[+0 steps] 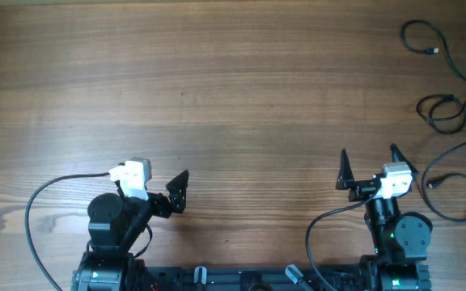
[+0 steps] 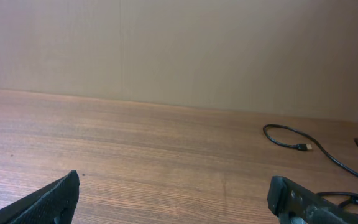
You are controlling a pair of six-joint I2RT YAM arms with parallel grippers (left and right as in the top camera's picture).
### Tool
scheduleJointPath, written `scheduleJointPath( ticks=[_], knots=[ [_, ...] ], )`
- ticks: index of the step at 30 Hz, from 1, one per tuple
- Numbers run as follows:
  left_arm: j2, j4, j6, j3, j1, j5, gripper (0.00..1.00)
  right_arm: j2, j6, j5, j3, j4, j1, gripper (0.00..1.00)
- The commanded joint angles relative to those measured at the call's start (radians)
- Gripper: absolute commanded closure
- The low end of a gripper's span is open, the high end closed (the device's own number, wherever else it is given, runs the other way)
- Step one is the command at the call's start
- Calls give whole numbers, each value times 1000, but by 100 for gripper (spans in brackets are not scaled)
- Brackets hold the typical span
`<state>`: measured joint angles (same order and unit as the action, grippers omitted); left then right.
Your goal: Untangle cables
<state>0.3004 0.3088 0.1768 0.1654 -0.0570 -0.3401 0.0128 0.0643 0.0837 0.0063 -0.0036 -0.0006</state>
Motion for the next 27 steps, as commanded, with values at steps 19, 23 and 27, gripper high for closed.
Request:
scheduleJointPath(
  ticks=[19, 23, 27],
  knots=[
    [-253, -290, -13, -134, 50, -8, 0, -8, -12, -17, 0, 2, 0, 0],
    [-286, -308, -18, -139, 51, 29, 0, -8, -12, -17, 0, 3, 0, 1],
    [-298, -373, -61, -159, 55, 34, 0, -8, -12, -17, 0, 3, 0, 0]
  ],
)
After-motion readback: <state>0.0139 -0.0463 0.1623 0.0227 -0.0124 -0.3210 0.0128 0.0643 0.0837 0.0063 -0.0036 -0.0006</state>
